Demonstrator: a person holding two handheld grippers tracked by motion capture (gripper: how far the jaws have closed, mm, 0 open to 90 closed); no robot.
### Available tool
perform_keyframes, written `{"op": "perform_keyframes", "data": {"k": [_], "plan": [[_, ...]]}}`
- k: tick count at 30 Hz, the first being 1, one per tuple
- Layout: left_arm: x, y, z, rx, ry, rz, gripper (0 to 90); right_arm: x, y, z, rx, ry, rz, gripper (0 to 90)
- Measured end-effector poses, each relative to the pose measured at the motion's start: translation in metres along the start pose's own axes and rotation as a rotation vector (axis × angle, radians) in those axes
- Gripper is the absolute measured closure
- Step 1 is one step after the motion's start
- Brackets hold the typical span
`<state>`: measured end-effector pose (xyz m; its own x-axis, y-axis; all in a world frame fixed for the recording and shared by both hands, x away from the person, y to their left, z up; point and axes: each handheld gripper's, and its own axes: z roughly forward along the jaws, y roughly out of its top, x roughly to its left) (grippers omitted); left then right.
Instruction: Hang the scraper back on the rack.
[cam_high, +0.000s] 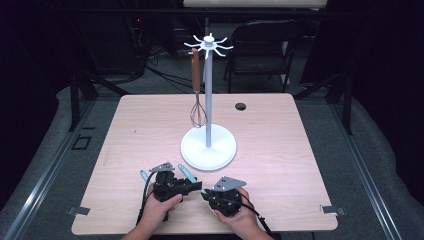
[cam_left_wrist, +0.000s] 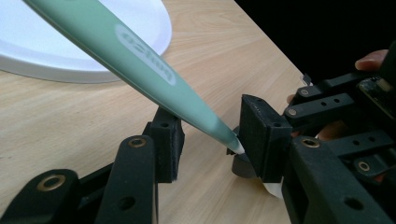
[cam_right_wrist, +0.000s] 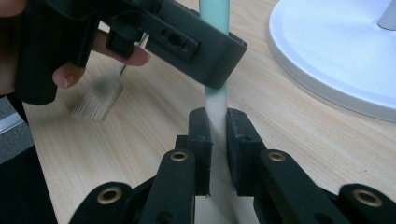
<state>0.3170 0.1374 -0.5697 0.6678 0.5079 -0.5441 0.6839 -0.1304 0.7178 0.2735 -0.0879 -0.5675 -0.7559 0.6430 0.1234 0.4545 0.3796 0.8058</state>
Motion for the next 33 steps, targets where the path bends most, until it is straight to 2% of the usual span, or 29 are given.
{"op": "perform_keyframes", "data": {"k": [9, 14, 18, 25, 29, 31, 33], "plan": [[-0.003, -0.001, 0.001, -0.008, -0.006, -0.004, 63.6, -0.002, 0.000, 0.000, -0.022, 0.010, 0.028, 81.1], [-0.002, -0.002, 0.002, -0.009, 0.001, -0.017, 67.5, -0.002, -0.001, 0.001, -0.007, 0.005, 0.026, 80.7], [-0.001, -0.002, 0.003, -0.004, 0.011, -0.033, 68.5, -0.004, -0.001, 0.001, -0.007, 0.013, 0.029, 73.1], [-0.001, -0.002, 0.004, -0.003, 0.016, -0.034, 68.8, -0.009, 0.000, -0.017, -0.014, 0.002, 0.016, 69.7], [-0.003, 0.001, 0.004, -0.006, 0.004, -0.033, 70.9, -0.023, 0.002, -0.028, -0.011, -0.026, 0.039, 68.1], [-0.004, 0.002, 0.004, -0.023, -0.026, -0.058, 73.7, -0.028, 0.001, -0.028, -0.009, -0.051, 0.041, 67.5], [-0.007, 0.004, 0.004, -0.029, -0.037, -0.054, 76.0, -0.033, 0.000, -0.027, 0.000, -0.057, 0.051, 67.2]]}}
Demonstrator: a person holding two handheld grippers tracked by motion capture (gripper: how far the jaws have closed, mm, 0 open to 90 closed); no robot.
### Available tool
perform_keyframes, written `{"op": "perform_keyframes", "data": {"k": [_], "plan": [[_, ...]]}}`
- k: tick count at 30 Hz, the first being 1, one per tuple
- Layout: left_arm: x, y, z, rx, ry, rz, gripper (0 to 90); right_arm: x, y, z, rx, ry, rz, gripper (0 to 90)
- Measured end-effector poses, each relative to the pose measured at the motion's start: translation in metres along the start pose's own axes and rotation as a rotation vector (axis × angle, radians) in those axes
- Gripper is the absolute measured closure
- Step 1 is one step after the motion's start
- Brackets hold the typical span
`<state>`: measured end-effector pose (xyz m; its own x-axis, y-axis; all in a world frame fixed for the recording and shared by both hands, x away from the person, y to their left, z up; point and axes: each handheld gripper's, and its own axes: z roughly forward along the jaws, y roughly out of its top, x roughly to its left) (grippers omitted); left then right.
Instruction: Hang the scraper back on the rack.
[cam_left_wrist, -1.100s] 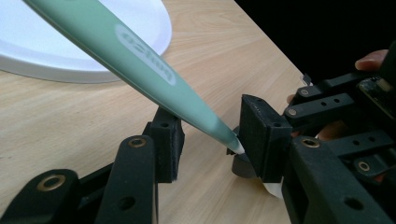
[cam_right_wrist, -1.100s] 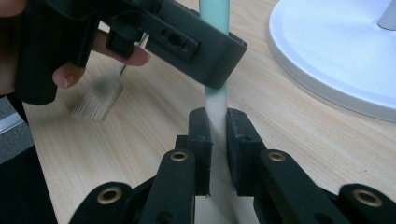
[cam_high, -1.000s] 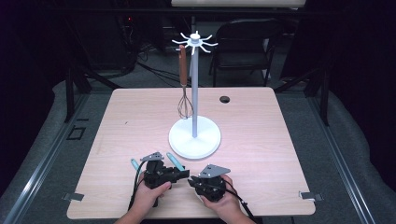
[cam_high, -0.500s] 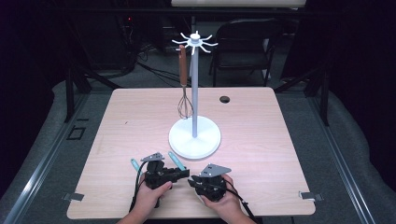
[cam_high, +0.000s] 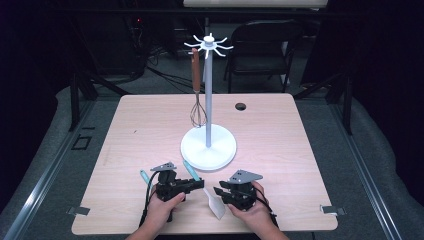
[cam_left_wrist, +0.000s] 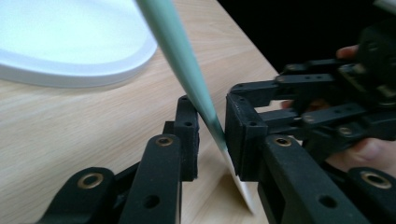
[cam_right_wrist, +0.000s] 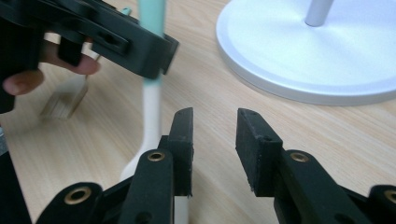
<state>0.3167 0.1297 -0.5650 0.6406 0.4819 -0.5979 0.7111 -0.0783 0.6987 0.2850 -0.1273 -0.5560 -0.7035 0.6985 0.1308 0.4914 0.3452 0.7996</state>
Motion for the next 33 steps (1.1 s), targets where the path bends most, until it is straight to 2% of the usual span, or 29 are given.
{"op": "perform_keyframes", "data": {"k": [5, 8, 10, 11, 15, 23, 32, 33], "plan": [[-0.005, 0.004, 0.001, 0.000, -0.034, 0.001, 79.5, -0.006, -0.001, 0.001, -0.002, -0.010, 0.014, 67.0], [-0.006, 0.007, 0.001, 0.008, -0.095, -0.027, 82.1, -0.013, 0.000, -0.001, 0.009, -0.027, 0.024, 66.9], [-0.006, 0.009, 0.001, 0.012, -0.124, -0.035, 83.4, -0.016, 0.000, -0.001, -0.004, -0.033, 0.040, 66.9], [-0.006, 0.010, 0.001, 0.012, -0.131, -0.040, 84.0, -0.018, 0.000, -0.003, 0.007, -0.038, 0.035, 66.9], [-0.006, 0.015, -0.002, 0.013, -0.122, -0.035, 84.3, -0.022, 0.001, -0.005, -0.002, -0.041, 0.050, 67.0], [-0.006, 0.035, -0.014, 0.034, -0.068, 0.053, 84.4, -0.025, 0.001, -0.006, 0.004, -0.048, 0.049, 66.9], [-0.012, 0.056, -0.020, 0.069, -0.010, 0.138, 84.3, -0.026, 0.001, -0.006, -0.004, -0.046, 0.062, 65.5], [-0.012, 0.056, -0.020, 0.069, -0.010, 0.138, 84.4, -0.026, 0.001, -0.007, -0.001, -0.048, 0.059, 65.5]]}}
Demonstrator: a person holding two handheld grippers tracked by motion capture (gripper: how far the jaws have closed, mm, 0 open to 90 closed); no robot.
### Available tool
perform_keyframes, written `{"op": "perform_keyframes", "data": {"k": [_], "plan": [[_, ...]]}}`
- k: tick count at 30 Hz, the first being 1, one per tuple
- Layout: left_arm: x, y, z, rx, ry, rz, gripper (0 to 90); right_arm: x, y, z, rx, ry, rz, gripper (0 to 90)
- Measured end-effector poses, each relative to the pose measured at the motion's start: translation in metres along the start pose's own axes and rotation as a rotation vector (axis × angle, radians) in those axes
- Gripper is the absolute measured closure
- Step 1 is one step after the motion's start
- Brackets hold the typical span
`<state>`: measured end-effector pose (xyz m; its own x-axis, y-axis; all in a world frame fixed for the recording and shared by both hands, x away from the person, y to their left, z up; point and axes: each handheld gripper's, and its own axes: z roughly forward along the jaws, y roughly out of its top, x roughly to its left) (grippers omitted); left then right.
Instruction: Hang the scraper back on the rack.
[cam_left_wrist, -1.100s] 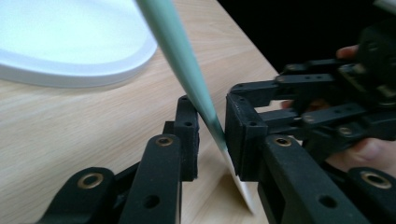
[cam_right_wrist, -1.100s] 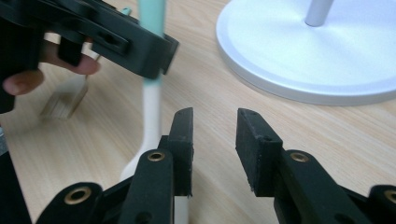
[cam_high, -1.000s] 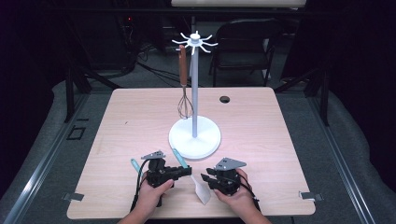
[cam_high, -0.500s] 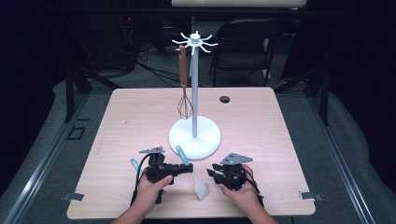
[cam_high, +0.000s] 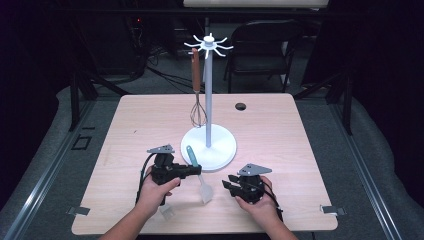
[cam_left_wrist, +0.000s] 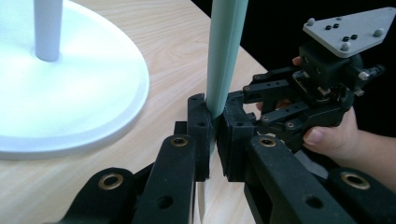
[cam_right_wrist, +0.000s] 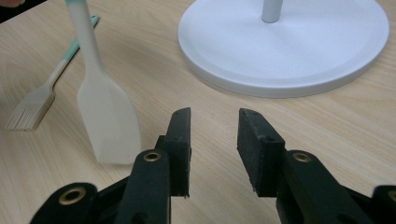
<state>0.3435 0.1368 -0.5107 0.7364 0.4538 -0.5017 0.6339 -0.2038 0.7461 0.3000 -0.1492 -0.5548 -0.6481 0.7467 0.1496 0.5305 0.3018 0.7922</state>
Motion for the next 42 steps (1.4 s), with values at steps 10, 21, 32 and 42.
{"op": "perform_keyframes", "data": {"k": [10, 21, 32, 42], "plan": [[-0.008, 0.028, -0.007, 0.049, 0.063, 0.110, 84.4, -0.002, 0.000, -0.001, -0.013, -0.014, -0.016, 62.1], [-0.024, 0.062, -0.018, 0.075, 0.099, 0.201, 84.5, -0.003, 0.000, -0.001, -0.019, -0.018, -0.012, 61.2], [-0.038, 0.103, -0.026, 0.085, 0.101, 0.276, 84.5, -0.005, 0.000, -0.003, -0.025, -0.023, -0.008, 60.3], [-0.056, 0.149, -0.033, 0.081, 0.122, 0.342, 84.5, -0.008, 0.000, -0.004, -0.027, -0.028, -0.005, 59.2]]}}
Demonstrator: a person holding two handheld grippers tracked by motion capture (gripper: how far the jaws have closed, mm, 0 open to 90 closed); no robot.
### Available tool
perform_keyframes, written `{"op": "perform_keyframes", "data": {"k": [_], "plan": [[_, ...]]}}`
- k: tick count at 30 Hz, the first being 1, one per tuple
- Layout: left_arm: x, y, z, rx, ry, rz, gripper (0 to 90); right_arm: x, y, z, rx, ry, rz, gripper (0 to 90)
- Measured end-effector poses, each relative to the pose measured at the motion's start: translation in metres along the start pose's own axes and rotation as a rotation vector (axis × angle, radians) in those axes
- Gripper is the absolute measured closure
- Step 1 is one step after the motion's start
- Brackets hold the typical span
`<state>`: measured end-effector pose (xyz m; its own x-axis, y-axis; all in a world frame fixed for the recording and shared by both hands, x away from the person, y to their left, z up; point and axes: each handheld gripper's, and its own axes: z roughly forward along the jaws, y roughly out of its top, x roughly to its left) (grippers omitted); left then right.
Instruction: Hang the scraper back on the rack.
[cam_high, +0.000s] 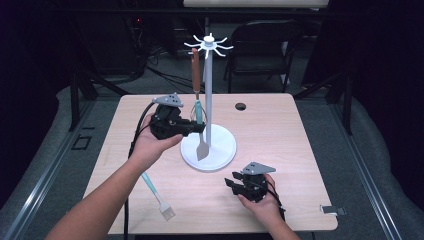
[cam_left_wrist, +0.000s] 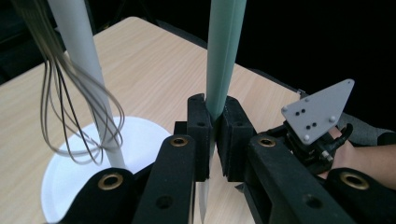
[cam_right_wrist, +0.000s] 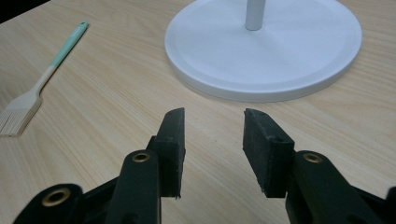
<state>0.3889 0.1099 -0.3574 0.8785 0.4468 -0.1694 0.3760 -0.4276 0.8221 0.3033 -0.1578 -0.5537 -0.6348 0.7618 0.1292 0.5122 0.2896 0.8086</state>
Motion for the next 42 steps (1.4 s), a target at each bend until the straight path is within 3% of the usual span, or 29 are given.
{"op": "perform_keyframes", "data": {"k": [10, 14, 17, 23, 42], "plan": [[0.002, 0.056, -0.012, 0.001, -0.008, 0.040, 84.5, 0.001, -0.002, 0.002, 0.008, 0.008, 0.003, 58.8], [0.006, 0.074, -0.017, -0.005, -0.005, 0.045, 84.5, 0.002, -0.002, 0.003, 0.005, 0.013, 0.008, 58.8], [0.010, 0.082, -0.019, -0.015, -0.017, 0.025, 84.5, 0.002, -0.002, 0.003, 0.008, 0.016, 0.004, 58.7], [0.018, 0.090, -0.016, -0.020, -0.037, -0.002, 84.5, 0.003, -0.003, 0.004, 0.007, 0.021, 0.002, 58.5], [0.031, 0.089, -0.009, -0.032, -0.059, -0.043, 84.4, 0.006, -0.004, 0.006, 0.024, 0.030, -0.024, 58.5]]}}
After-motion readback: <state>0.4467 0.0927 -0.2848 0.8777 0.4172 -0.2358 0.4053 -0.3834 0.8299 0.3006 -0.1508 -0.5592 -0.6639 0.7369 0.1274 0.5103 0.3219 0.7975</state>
